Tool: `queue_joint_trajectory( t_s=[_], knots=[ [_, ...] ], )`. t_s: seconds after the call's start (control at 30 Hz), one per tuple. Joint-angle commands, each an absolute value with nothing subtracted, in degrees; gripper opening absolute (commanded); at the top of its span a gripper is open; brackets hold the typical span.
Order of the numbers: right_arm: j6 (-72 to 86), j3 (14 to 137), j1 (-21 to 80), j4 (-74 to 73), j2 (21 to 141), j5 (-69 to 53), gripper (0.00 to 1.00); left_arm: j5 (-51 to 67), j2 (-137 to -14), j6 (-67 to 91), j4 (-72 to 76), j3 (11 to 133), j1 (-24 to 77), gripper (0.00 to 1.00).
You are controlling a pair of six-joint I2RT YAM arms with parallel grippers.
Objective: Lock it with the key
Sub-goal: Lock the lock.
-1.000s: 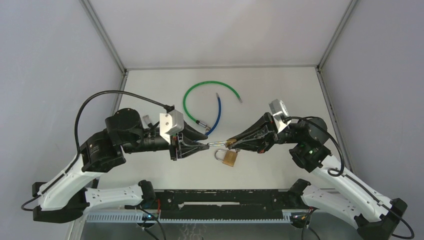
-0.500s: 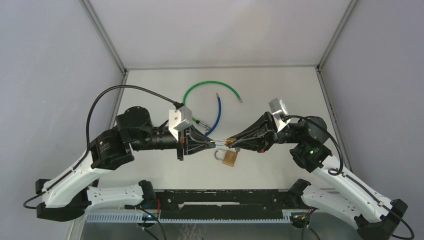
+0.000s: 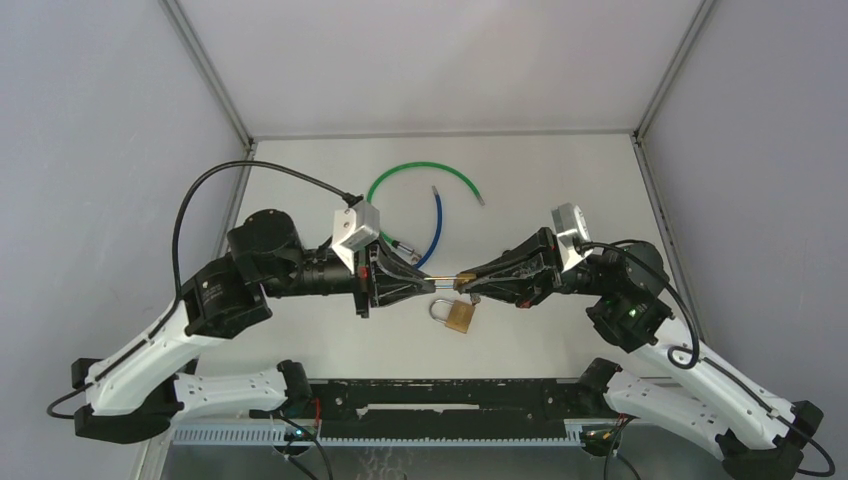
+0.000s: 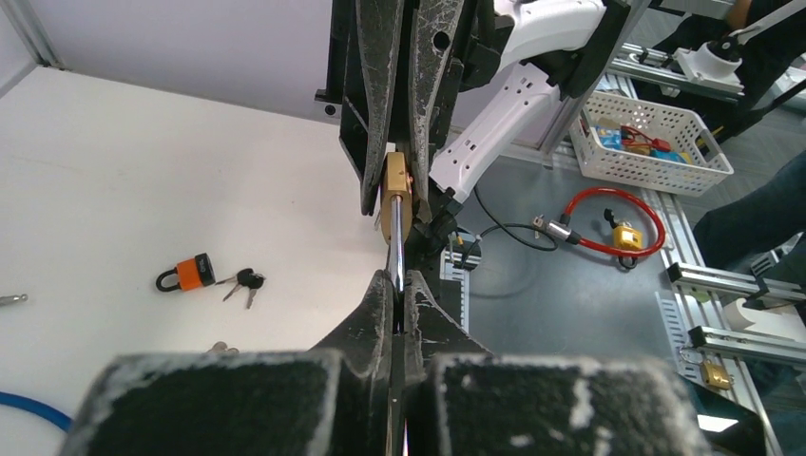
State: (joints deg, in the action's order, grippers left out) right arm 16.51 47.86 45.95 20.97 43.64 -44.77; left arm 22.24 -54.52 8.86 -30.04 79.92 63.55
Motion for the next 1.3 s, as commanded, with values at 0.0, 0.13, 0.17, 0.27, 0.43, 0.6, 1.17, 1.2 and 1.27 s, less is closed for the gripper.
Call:
queue_joint_trajectory(
  t_s=[0.0,0.13,0.17,0.27,0.43,0.6,1.17,1.2,1.27],
  knots=[
    [13.9,49.9,46.6,22.4,45.5,-42.8,0.00,26.3,-57.0,12.8,-21.7,78.7,63.8,0.00],
    [15.6,49.9,46.6,25.4,46.7,-43.6,0.00,26.8,-58.3,13.0,-20.0,78.4,64.8,0.00],
    [16.4,49.8,46.6,26.8,46.9,-43.5,0.00,27.0,-58.6,13.1,-19.3,78.2,65.0,0.00],
    [18.2,49.9,46.7,29.2,47.5,-41.7,0.00,26.3,-59.7,13.1,-18.3,78.0,65.9,0.00],
    [19.2,49.9,46.9,26.9,48.1,-34.8,0.00,23.7,-61.5,13.1,-17.3,77.7,66.3,0.00],
    [18.3,52.1,46.9,23.3,49.0,-31.2,0.00,22.9,-64.0,12.6,-17.3,77.7,67.8,0.00],
    [11.7,55.9,41.4,9.8,44.3,-47.2,0.00,14.8,-65.0,-4.1,-29.0,85.0,67.6,0.00],
    [10.8,55.9,40.6,7.7,43.9,-49.0,0.00,12.9,-64.6,-7.0,-30.9,86.7,67.0,0.00],
    [7.6,55.9,39.6,3.1,42.7,-49.5,0.03,11.1,-63.8,-10.7,-33.8,89.7,65.3,0.00]
  ],
)
